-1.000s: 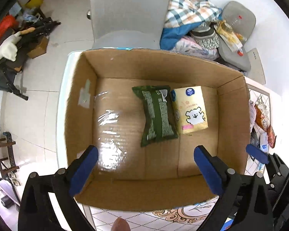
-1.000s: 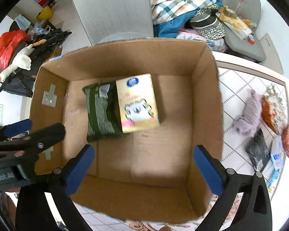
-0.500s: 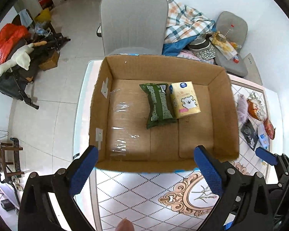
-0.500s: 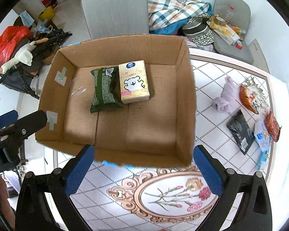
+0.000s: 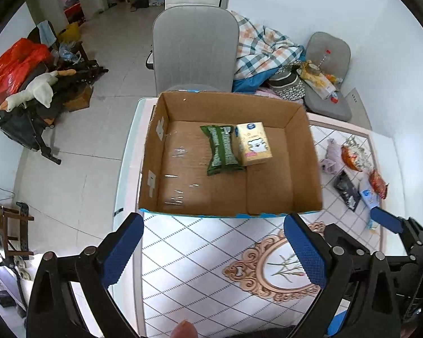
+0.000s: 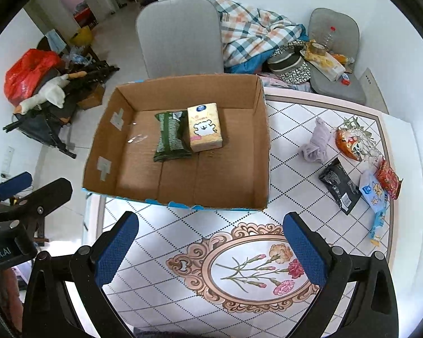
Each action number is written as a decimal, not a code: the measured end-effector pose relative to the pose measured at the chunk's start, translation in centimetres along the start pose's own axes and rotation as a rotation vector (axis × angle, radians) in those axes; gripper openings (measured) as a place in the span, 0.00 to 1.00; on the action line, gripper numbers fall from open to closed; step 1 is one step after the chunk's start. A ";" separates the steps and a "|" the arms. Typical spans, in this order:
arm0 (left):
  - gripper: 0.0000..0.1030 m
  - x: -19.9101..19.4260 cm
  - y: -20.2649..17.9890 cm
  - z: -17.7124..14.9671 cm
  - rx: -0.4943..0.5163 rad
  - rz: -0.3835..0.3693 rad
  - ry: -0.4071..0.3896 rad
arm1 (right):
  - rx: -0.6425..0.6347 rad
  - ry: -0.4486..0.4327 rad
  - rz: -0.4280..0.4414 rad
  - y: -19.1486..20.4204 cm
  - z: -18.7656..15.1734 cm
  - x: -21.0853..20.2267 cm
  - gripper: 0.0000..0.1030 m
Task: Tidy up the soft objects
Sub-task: 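Move both tools back over the remaining items on the table, then grasp the black snack bag with the left gripper while the right grasps the red candy bag, then lower both bags into the box beside the others and open both grippers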
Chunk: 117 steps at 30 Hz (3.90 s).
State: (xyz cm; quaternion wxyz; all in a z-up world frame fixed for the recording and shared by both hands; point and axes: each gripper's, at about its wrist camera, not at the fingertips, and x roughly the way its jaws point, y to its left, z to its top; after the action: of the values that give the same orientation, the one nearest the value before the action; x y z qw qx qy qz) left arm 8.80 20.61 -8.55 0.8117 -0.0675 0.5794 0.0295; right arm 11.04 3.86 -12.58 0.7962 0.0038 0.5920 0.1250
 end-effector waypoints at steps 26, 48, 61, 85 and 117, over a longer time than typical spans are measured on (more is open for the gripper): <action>0.99 17.8 -32.0 2.5 0.078 -0.217 0.440 | 0.331 0.136 -0.205 -39.9 -1.3 2.0 1.00; 0.98 36.8 -35.0 1.6 -0.346 -0.125 0.793 | 0.045 0.393 -0.141 -51.6 3.8 19.7 1.00; 0.96 34.7 -32.7 0.5 -0.017 0.085 0.684 | 0.150 0.394 -0.042 -51.9 3.3 17.9 0.96; 0.46 29.4 -34.7 0.8 0.184 0.051 0.470 | 0.370 0.321 -0.144 -50.9 4.5 17.5 0.47; 0.46 6.8 -6.3 7.1 0.002 -0.003 0.086 | 0.130 0.075 0.168 -10.1 7.8 4.8 0.46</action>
State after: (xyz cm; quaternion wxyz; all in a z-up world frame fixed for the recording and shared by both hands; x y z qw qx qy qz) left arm 18.43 15.18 -12.19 0.7862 -0.0687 0.6137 0.0247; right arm 21.69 -3.88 -16.28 0.7582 0.1002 0.6259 0.1528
